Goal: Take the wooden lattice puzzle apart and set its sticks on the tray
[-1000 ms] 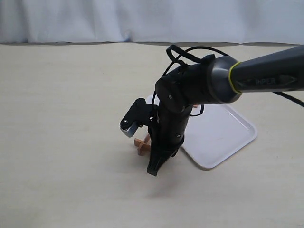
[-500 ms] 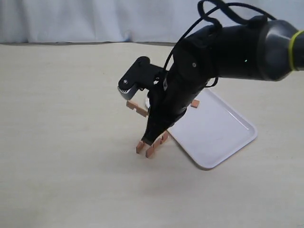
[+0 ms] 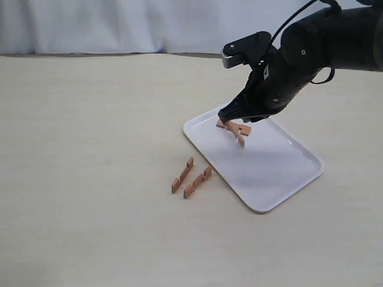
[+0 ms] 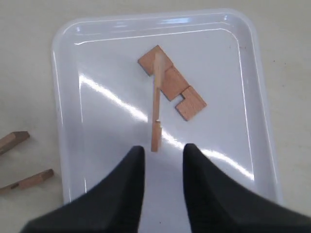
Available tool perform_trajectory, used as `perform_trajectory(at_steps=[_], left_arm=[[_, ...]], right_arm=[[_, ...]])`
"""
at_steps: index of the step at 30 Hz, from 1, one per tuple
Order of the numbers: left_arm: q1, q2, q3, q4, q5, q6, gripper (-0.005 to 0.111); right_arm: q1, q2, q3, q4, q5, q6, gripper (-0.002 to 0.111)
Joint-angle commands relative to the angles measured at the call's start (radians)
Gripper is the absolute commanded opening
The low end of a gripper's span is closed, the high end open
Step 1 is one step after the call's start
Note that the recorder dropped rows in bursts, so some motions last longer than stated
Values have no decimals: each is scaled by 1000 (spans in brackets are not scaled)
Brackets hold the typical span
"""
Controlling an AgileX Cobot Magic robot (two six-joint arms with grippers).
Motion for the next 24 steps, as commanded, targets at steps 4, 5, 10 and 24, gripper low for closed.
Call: perform_trajectory(at_steps=[4, 5, 10, 24], left_arm=[[-8, -3, 2, -4, -9, -1, 0], [-8, -3, 2, -4, -9, -1, 0], [-8, -3, 2, -4, -9, -1, 0], [-8, -3, 2, -4, -9, -1, 0]], right_arm=[[-4, 22, -2, 62, -7, 4, 56], [-4, 19, -2, 100, -7, -6, 56], [46, 13, -2, 256, 26, -207, 56], [205, 14, 3, 142, 77, 134, 52]])
